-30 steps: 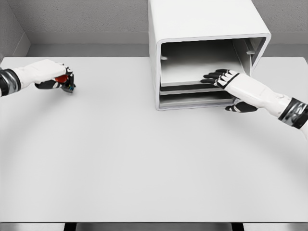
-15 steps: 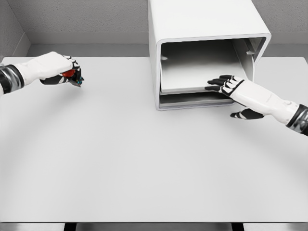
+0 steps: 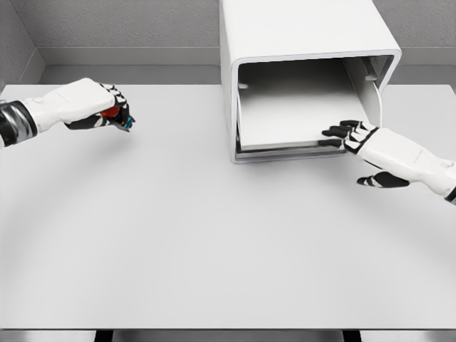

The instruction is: Slide open multi-storey tabletop storage cabinets and put open load switch and slide close multi-storey tabletop storage cabinets

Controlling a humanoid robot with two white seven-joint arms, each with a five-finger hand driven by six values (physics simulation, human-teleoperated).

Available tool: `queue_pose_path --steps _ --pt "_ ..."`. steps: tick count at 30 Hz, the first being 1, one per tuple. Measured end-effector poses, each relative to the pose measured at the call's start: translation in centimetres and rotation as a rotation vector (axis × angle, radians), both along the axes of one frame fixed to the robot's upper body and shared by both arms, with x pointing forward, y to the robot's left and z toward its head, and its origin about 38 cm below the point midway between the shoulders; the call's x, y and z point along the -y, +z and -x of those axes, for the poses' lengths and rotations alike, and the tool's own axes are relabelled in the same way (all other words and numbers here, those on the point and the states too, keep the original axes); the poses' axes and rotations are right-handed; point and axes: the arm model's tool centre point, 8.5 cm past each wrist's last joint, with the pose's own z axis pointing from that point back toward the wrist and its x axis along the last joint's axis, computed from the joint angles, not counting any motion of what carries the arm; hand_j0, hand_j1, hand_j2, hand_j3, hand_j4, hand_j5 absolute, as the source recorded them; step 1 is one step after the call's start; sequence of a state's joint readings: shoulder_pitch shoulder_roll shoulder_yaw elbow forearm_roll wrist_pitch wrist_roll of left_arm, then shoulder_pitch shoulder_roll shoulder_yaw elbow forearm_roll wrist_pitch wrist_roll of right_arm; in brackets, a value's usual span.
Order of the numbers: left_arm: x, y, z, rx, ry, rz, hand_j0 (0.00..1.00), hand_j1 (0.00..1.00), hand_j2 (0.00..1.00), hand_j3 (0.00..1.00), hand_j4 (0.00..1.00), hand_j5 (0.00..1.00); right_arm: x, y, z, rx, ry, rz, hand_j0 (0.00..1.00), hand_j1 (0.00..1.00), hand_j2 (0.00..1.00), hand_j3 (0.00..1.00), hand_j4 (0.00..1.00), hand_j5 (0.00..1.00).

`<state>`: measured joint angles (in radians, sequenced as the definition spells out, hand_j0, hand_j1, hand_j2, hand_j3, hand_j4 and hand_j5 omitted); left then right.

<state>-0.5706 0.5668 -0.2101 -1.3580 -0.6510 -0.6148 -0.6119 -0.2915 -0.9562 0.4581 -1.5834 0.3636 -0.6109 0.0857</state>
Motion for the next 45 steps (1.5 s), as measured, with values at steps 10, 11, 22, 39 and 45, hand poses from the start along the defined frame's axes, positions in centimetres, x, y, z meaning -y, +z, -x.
queue_pose_path --steps 10,11,22,39,45 --pt "0.9 1.1 2.0 0.047 -0.05 0.025 0.39 0.39 0.39 0.39 0.39 0.39 0.9 0.7 1.6 0.009 -0.005 0.014 0.99 0.99 0.99 0.99 0.99 0.99" --pt "1.0 1.4 2.1 0.054 -0.054 0.026 0.39 0.39 0.39 0.39 0.39 0.39 1.0 1.0 1.5 0.017 -0.007 0.015 0.99 0.99 0.99 0.99 0.99 0.99" --pt "2.2 2.6 3.6 0.098 -0.107 0.047 0.39 0.39 0.39 0.39 0.39 0.39 4.2 4.3 1.8 0.072 -0.1 -0.072 0.79 0.79 0.79 0.79 0.79 0.79" --pt "5.1 4.6 5.9 0.172 -0.211 0.071 0.39 0.39 0.39 0.39 0.39 0.39 8.1 6.6 1.0 0.114 -0.212 -0.129 0.65 0.65 0.65 0.65 0.65 0.65" --pt "6.1 5.2 6.4 0.195 -0.238 0.077 0.39 0.39 0.39 0.39 0.39 0.39 11.3 5.2 0.6 0.079 -0.312 -0.105 0.65 0.65 0.65 0.65 0.65 0.65"
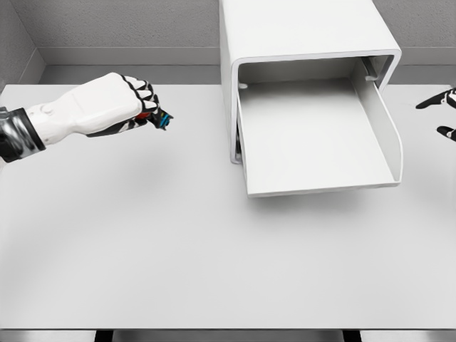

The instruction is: Slide open multi-storey tabletop storage cabinets and put open load switch and slide close multi-storey tabletop storage cabinets

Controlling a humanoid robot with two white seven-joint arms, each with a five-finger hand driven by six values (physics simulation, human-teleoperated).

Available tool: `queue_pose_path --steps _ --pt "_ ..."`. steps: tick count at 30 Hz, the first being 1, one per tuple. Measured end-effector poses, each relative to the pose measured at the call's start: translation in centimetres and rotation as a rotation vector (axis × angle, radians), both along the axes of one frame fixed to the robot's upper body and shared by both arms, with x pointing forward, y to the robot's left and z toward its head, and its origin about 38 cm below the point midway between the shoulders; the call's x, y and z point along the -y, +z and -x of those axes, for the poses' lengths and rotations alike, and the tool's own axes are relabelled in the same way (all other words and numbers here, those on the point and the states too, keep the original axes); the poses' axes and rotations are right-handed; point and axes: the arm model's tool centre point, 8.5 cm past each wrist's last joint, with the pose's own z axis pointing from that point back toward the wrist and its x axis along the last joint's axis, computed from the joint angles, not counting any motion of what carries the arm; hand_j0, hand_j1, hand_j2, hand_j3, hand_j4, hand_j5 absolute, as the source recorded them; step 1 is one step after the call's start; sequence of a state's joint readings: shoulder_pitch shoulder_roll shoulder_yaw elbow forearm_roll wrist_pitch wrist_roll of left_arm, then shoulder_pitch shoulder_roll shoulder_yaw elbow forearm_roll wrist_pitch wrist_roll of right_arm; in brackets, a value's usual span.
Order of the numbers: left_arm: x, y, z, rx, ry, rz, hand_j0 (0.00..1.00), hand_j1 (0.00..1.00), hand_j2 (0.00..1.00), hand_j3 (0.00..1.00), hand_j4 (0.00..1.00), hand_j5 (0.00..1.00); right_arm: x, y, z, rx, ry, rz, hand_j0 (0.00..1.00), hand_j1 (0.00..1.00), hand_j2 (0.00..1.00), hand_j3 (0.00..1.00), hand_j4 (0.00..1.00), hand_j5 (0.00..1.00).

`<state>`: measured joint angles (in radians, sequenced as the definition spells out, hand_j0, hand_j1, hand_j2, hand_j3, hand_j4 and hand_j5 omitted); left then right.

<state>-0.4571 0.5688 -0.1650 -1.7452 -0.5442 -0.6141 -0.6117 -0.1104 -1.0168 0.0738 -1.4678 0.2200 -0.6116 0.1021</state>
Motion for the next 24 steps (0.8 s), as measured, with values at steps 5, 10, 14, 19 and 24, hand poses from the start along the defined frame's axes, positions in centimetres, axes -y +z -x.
queue_pose_path --steps 5,10,14,19,24 --pt "1.4 0.3 0.4 0.018 -0.031 0.025 0.39 0.39 0.39 0.39 0.39 0.39 1.2 -2.1 0.5 -0.058 -0.037 0.017 0.66 0.66 0.66 0.66 0.66 0.66" --pt "2.5 0.3 0.5 0.022 -0.054 0.054 0.39 0.39 0.39 0.39 0.39 0.39 1.8 -3.4 1.3 -0.102 -0.049 0.031 0.66 0.66 0.66 0.66 0.66 0.66" --pt "3.4 0.6 0.7 0.034 -0.072 0.074 0.39 0.39 0.39 0.39 0.39 0.39 2.7 -3.5 1.4 -0.118 -0.07 0.048 0.64 0.64 0.64 0.64 0.64 0.64" --pt "4.7 0.9 0.8 0.047 -0.097 0.104 0.39 0.39 0.39 0.39 0.39 0.39 3.9 -5.7 2.9 -0.196 -0.093 0.082 0.63 0.63 0.63 0.63 0.63 0.63" --pt "5.7 1.1 0.8 0.053 -0.114 0.131 0.39 0.39 0.39 0.39 0.39 0.39 4.8 -6.2 3.5 -0.224 -0.111 0.101 0.64 0.64 0.64 0.64 0.64 0.64"
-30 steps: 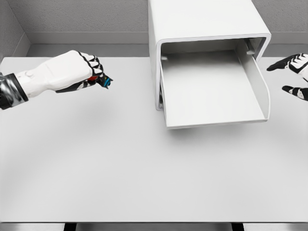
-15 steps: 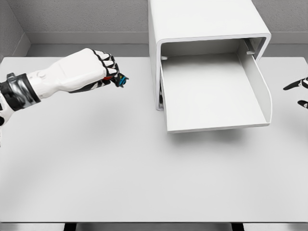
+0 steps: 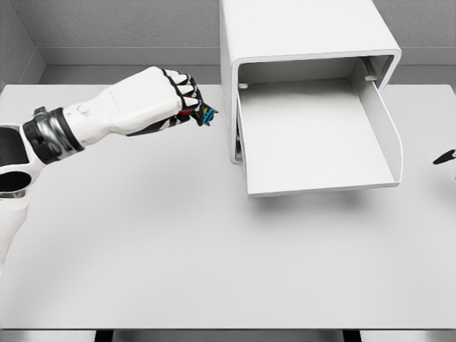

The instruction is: Slide open multi-storey tabletop storage cabinets and put open load switch and slide close multi-storey tabletop storage cabinets

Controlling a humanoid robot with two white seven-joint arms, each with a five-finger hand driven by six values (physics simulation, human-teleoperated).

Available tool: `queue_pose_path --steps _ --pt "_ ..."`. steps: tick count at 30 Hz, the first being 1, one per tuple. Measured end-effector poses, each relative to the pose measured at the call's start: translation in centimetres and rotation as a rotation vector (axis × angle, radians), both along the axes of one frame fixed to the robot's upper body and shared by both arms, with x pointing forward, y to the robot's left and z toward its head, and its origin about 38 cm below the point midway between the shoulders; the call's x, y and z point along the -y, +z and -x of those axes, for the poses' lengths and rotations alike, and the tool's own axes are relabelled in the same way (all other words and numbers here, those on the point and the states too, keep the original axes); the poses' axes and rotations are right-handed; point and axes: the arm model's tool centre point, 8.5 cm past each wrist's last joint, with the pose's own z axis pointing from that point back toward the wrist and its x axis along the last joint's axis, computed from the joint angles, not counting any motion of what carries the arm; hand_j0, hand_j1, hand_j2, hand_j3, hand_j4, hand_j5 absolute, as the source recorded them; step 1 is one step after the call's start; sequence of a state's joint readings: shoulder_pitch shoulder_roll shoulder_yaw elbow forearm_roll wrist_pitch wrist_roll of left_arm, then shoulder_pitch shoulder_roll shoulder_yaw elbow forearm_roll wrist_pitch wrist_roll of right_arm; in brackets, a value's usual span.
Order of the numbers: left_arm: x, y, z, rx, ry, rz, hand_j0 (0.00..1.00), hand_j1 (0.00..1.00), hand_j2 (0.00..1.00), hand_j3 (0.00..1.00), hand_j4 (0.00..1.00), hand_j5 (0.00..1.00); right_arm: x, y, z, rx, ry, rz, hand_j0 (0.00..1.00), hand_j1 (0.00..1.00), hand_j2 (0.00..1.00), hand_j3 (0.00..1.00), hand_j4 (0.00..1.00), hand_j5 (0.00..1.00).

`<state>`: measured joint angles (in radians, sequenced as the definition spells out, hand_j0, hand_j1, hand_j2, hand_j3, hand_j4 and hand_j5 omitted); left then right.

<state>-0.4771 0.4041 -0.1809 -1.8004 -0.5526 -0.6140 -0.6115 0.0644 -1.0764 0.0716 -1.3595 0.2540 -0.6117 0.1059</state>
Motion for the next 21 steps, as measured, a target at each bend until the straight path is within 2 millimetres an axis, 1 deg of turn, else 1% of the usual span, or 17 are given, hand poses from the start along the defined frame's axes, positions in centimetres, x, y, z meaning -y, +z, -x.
queue_pose_path --steps 3,6,10,13,15,18,21 --pt "0.3 0.2 0.0 0.004 -0.005 0.008 0.39 0.39 0.39 0.39 0.39 0.39 0.2 -0.3 0.2 -0.009 -0.007 0.0 0.64 0.64 0.64 0.64 0.64 0.64" --pt "0.5 1.0 -0.2 0.023 -0.01 0.014 0.39 0.39 0.39 0.39 0.39 0.39 0.1 -1.4 1.1 -0.042 -0.005 -0.008 0.65 0.65 0.65 0.65 0.65 0.65" --pt "1.1 1.6 -0.2 0.037 -0.024 0.035 0.39 0.39 0.39 0.39 0.39 0.39 -0.7 -2.2 1.7 -0.056 0.014 -0.027 0.66 0.66 0.66 0.66 0.66 0.66" --pt "1.6 1.7 -0.2 0.039 -0.034 0.051 0.39 0.39 0.39 0.39 0.39 0.39 -1.6 -3.1 2.5 -0.082 0.036 -0.039 0.68 0.68 0.68 0.68 0.68 0.68" --pt "2.2 2.1 -0.2 0.048 -0.047 0.061 0.39 0.39 0.39 0.39 0.39 0.39 -2.2 -3.6 3.0 -0.095 0.05 -0.045 0.68 0.68 0.68 0.68 0.68 0.68" --pt "3.6 2.1 -0.1 0.045 -0.074 0.079 0.39 0.39 0.39 0.39 0.39 0.39 -2.9 -4.0 3.5 -0.109 0.069 -0.052 0.69 0.69 0.69 0.69 0.69 0.69" --pt "4.7 1.9 0.0 0.044 -0.09 0.09 0.39 0.39 0.39 0.39 0.39 0.39 -3.6 -3.9 3.6 -0.107 0.09 -0.058 0.69 0.69 0.69 0.69 0.69 0.69"
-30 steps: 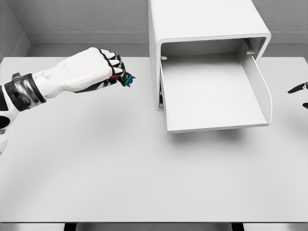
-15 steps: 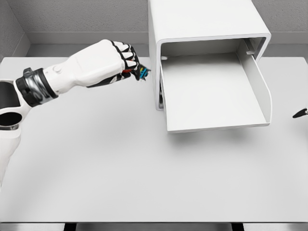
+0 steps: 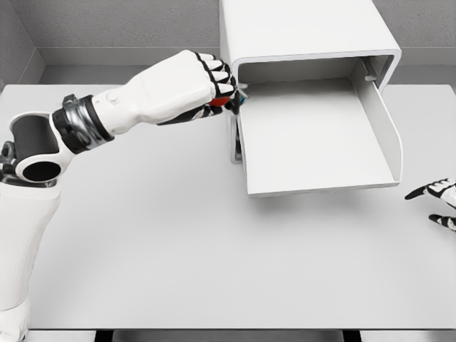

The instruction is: Slide open multi-storey tabletop storage cabinets and put open load switch and slide close multi-storey tabletop storage cabinets

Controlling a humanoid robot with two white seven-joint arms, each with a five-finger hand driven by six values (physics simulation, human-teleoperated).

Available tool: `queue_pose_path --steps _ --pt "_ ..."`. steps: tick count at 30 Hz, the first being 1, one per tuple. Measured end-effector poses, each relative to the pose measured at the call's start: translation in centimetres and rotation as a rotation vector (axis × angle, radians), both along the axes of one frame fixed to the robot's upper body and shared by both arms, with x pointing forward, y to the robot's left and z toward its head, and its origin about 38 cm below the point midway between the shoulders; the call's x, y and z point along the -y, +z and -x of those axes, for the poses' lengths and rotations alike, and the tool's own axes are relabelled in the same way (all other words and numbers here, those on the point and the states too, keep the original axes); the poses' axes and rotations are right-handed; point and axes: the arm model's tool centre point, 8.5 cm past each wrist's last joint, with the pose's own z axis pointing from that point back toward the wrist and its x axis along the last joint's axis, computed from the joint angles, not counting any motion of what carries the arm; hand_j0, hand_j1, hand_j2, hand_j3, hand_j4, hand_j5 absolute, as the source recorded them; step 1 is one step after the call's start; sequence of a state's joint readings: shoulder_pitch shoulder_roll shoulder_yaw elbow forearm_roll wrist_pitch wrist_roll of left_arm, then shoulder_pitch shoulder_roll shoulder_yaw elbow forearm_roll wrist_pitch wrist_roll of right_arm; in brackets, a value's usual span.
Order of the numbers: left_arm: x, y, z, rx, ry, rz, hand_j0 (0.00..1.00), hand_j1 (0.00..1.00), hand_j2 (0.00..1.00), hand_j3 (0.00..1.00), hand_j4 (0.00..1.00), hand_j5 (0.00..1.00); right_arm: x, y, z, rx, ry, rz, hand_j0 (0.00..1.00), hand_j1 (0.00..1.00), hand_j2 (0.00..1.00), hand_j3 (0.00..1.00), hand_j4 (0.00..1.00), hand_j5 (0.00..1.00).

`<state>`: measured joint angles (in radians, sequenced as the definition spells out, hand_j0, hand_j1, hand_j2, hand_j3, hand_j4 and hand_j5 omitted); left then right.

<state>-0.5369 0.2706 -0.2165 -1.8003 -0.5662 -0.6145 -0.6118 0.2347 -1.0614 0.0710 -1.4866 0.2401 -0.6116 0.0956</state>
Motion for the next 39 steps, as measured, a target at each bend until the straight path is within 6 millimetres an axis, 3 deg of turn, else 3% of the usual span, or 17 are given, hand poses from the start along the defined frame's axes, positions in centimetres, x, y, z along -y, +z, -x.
queue_pose_path --steps 33,36,37,38,39 --pt "7.3 0.0 1.3 0.005 -0.117 0.054 0.44 0.44 0.44 0.44 0.44 0.44 -4.5 0.3 1.2 0.013 0.12 -0.055 0.68 0.68 0.68 0.68 0.68 0.68" --pt "8.2 0.0 1.4 0.007 -0.124 0.059 0.53 0.53 0.53 0.53 0.53 0.53 -4.6 0.4 1.2 0.014 0.122 -0.057 0.68 0.68 0.68 0.68 0.68 0.68" --pt "8.5 0.0 1.4 0.006 -0.124 0.061 0.58 0.58 0.58 0.58 0.58 0.58 -4.6 0.4 1.2 0.015 0.123 -0.057 0.68 0.68 0.68 0.68 0.68 0.68" --pt "8.7 0.3 1.3 0.013 -0.126 0.063 0.71 0.71 0.71 0.71 0.71 0.71 -4.7 0.4 1.2 0.015 0.123 -0.057 0.68 0.68 0.68 0.68 0.68 0.68" --pt "9.0 0.3 1.1 0.01 -0.125 0.065 0.74 0.74 0.74 0.74 0.74 0.74 -4.7 0.4 1.2 0.015 0.124 -0.057 0.68 0.68 0.68 0.68 0.68 0.68"
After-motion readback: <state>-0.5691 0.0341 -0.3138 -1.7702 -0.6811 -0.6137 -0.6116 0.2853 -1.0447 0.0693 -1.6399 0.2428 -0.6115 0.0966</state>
